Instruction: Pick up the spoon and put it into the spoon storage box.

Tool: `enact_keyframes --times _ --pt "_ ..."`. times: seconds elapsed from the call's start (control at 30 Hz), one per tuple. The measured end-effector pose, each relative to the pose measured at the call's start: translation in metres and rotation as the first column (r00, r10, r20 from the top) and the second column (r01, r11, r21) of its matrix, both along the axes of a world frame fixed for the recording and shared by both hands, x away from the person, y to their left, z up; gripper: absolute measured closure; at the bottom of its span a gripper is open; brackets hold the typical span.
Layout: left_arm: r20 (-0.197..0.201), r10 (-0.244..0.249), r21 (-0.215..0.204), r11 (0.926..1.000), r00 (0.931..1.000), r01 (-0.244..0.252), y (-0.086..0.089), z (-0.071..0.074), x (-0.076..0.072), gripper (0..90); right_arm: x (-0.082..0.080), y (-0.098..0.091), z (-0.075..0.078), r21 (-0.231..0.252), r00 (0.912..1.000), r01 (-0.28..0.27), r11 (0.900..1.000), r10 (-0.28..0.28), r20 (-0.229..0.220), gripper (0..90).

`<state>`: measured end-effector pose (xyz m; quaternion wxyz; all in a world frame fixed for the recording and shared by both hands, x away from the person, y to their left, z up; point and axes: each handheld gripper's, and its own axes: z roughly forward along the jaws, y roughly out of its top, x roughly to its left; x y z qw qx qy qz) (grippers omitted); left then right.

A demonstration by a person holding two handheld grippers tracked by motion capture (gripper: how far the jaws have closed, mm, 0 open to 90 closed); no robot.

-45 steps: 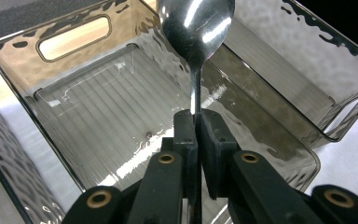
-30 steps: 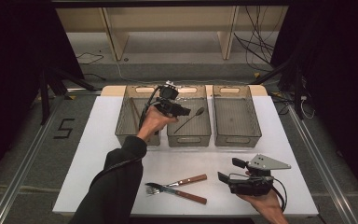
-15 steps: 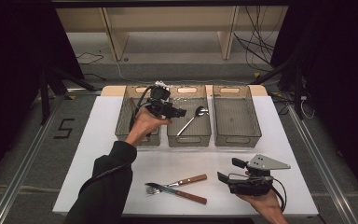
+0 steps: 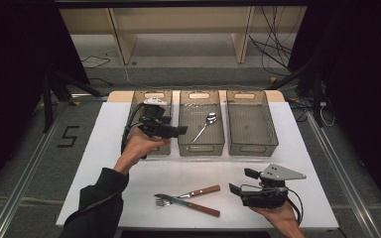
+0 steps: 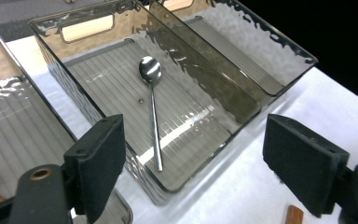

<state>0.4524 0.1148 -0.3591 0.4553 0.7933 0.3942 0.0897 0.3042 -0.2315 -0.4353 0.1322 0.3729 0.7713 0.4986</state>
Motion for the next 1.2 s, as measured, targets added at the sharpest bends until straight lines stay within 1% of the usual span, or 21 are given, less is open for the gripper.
enact_keyframes --times 0.1,0.17,0.2,0.37,0.43,0.53,0.67,0.77,0.83,0.93,1.03,1.1,1.2 --pt "0.017 0.013 -0.017 0.9998 0.9998 -0.013 0.009 -0.001 -0.009 19.7 0.0 0.002 0.001 -0.002 1.0 -0.006 1.0 0.006 0.002 21.9" --pt "0.029 0.026 -0.044 0.9987 0.9992 -0.025 0.014 -0.003 -0.014 19.4 0.0 0.003 0.001 -0.008 1.0 -0.006 1.0 0.006 -0.003 21.9" --pt "0.034 0.024 -0.04 0.999 0.9991 -0.023 0.017 -0.004 -0.017 19.4 0.0 0.003 0.001 -0.011 1.0 -0.009 0.9999 0.009 -0.001 21.9" --pt "0.059 0.035 -0.074 0.9968 0.9976 -0.03 0.029 -0.009 -0.032 18.9 0.0 0.006 0.001 -0.031 0.9998 -0.018 0.9994 0.018 -0.008 21.9" --pt "0.057 0.036 -0.075 0.9967 0.9977 -0.032 0.033 -0.012 -0.036 18.7 -0.001 0.008 0.001 -0.036 0.9997 -0.024 0.999 0.024 -0.01 21.9" --pt "0.055 0.031 -0.068 0.9974 0.998 -0.027 0.039 -0.017 -0.042 18.2 -0.001 0.012 0.002 -0.049 0.9992 -0.037 0.9981 0.036 -0.017 21.8" --pt "0.049 0.037 -0.057 0.9978 0.9981 -0.035 0.045 -0.024 -0.05 17.7 -0.001 0.016 0.001 -0.063 0.9985 -0.05 0.9967 0.048 -0.025 21.8" --pt "0.05 0.031 -0.067 0.9974 0.9983 -0.027 0.049 -0.029 -0.056 17.4 0.0 0.018 0.001 -0.071 0.9979 -0.06 0.9957 0.058 -0.03 21.8" --pt "0.043 0.02 -0.092 0.9956 0.9989 -0.016 0.05 -0.031 -0.06 16.7 0.0 0.019 0.0 -0.074 0.9975 -0.065 0.9952 0.063 -0.034 21.8" --pt "0.062 0.023 -0.086 0.9961 0.9978 -0.018 0.052 -0.036 -0.067 16.7 0.001 0.021 0.0 -0.076 0.997 -0.07 0.9946 0.068 -0.038 21.8" --pt "0.078 0.025 -0.096 0.9952 0.9967 -0.017 0.055 -0.042 -0.072 16.6 0.001 0.023 -0.001 -0.08 0.9961 -0.08 0.9935 0.077 -0.043 21.8" --pt "0.085 0.034 -0.094 0.9953 0.9958 -0.025 0.057 -0.047 -0.074 16.6 0.001 0.025 -0.001 -0.087 0.9954 -0.086 0.9925 0.082 -0.05 21.8" --pt "0.086 0.034 -0.087 0.9958 0.9957 -0.027 0.06 -0.053 -0.078 16.1 0.001 0.03 -0.002 -0.101 0.9937 -0.102 0.9897 0.096 -0.058 21.9"
